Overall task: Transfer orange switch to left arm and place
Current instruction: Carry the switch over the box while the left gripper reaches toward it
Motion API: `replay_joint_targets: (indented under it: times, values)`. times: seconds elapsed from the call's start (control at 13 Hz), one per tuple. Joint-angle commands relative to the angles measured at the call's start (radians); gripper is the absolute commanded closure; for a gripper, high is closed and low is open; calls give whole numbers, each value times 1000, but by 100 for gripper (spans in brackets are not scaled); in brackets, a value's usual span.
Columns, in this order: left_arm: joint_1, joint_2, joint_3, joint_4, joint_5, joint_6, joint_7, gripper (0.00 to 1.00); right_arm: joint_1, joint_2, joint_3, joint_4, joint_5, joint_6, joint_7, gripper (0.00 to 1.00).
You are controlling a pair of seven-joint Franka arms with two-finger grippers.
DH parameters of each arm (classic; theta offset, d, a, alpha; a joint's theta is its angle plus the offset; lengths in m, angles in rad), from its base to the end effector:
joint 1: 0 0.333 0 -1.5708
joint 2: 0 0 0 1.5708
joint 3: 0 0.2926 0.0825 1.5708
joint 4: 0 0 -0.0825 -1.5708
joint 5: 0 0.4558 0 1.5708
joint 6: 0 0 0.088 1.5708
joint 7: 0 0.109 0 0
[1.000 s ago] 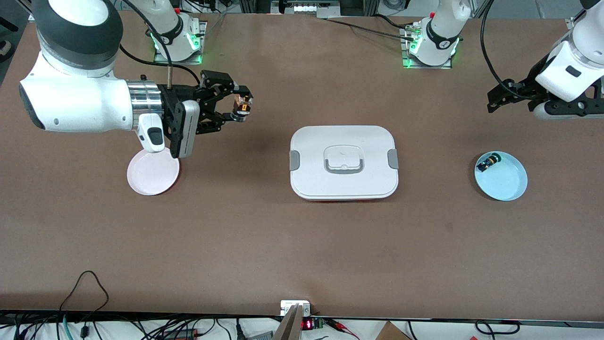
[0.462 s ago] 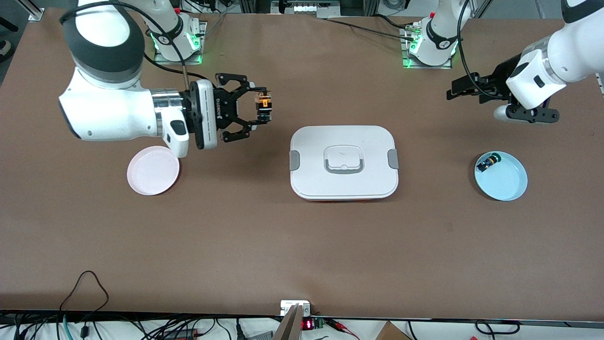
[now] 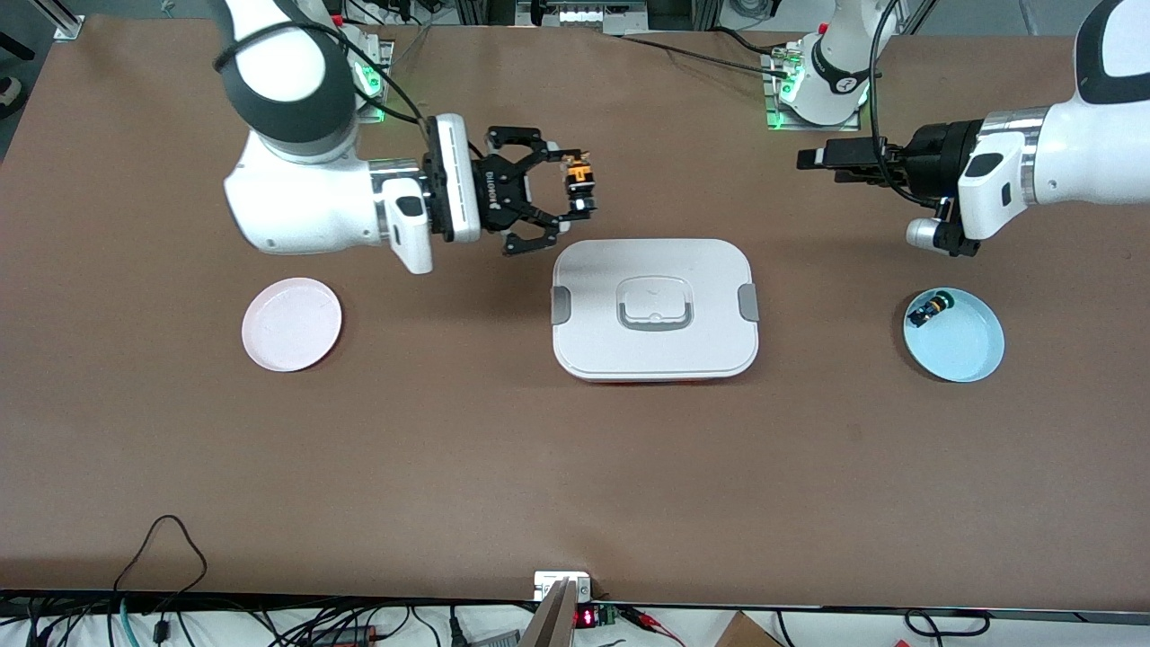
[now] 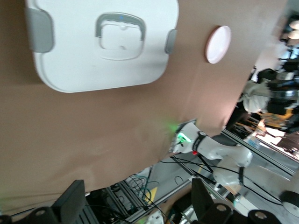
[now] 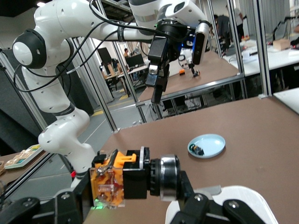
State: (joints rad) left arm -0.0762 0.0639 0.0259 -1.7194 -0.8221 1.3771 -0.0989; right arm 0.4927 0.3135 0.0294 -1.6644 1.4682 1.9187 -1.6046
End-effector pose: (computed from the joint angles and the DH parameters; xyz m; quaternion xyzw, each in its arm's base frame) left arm 0.6047 -0.1216 0.5079 0.8978 0.0257 -0.2141 0.3839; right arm 0.5953 0.4235 0.4276 -0.5753 -0.5258 -0.3032 0.5483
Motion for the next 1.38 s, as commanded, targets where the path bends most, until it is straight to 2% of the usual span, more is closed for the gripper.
replay_joint_targets:
  times: [0.0,0.31,0.54,0.69,0.77,1.0,1.31]
  values:
    - [36,4,0,-49,-147,17,150,0,53,-2,-5,-21,107,72,-66,93]
    - [82,37,0,-221,-455,97,517,0,90,-2,-6,-34,208,153,-83,93]
    - [79,27,-11,-279,-506,140,554,0,102,-2,-5,-86,364,163,-204,93]
    - [67,-13,-18,-348,-589,181,547,0,102,-2,-5,-87,369,161,-212,93]
    - [70,-30,-56,-357,-595,212,522,0,105,-2,-5,-87,371,160,-212,93]
    - [72,-56,-147,-358,-646,327,456,0,115,-2,-5,-89,371,166,-210,93]
    - [70,-53,-213,-359,-709,394,456,0,118,-2,-5,-92,369,167,-210,93]
